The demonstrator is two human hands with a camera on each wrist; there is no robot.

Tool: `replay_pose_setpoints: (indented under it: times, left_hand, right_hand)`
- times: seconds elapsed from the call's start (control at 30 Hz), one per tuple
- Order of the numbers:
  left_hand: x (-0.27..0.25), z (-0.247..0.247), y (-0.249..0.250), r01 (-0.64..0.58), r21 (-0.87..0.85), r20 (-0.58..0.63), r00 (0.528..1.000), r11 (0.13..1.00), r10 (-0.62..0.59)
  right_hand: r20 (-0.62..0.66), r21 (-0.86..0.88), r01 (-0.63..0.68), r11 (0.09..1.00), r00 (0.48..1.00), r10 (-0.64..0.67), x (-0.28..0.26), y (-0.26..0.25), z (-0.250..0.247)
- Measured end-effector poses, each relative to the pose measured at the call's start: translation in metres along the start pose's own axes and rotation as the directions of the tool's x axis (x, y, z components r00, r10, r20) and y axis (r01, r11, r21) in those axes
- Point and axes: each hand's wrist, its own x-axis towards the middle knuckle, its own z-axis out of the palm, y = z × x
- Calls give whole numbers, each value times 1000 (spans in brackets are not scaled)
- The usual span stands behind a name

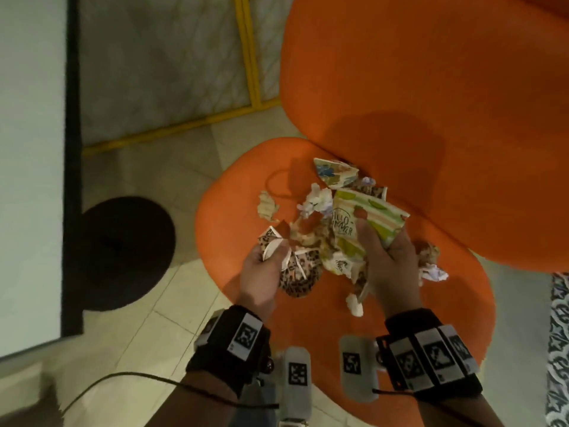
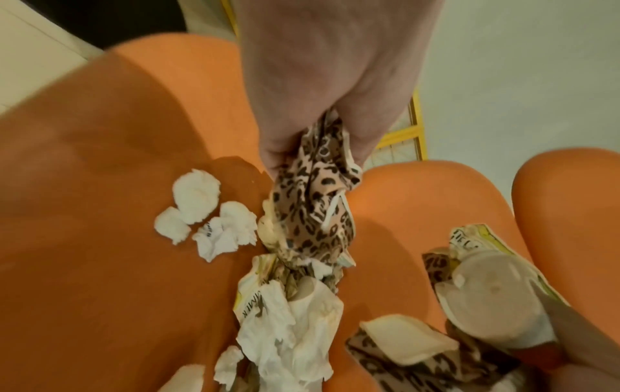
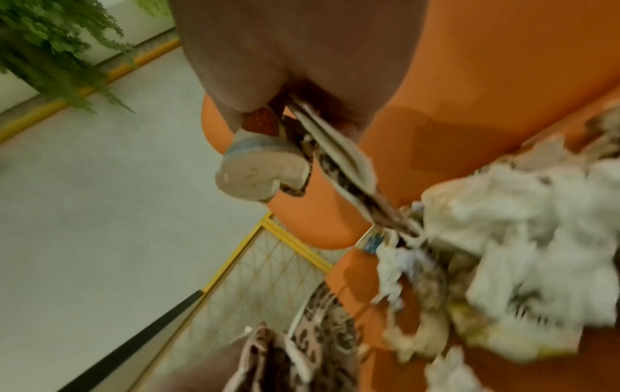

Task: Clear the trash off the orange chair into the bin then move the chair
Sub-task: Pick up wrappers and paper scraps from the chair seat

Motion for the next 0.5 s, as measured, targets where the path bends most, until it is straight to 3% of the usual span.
replay_pose_setpoints:
  times: [0.1, 0.2, 0.37, 0.4, 0.5]
  left_hand:
    - [-20, -45, -7, 21, -102, -51, 998, 995, -26]
    - [-39, -102, -14, 12, -232, -113, 993, 973, -39]
    - [-65, -226, -45, -26, -328, -332, 939, 944, -90]
    - [-71, -254, -54, -37, -346, -374, 922, 938, -101]
    - [-93, -343, -85, -73, -398, -498, 855, 915, -148]
  right_hand:
    - [149, 19, -78, 997, 986, 74, -25, -4, 32]
    - [315, 12, -148, 989, 939, 137, -52, 11, 78]
    - [461, -78, -50, 996, 884, 81, -104, 49, 179]
    - [489, -86, -80, 993, 865, 113, -117, 56, 201]
    - [616, -171, -186, 968, 746, 252, -167, 75, 279]
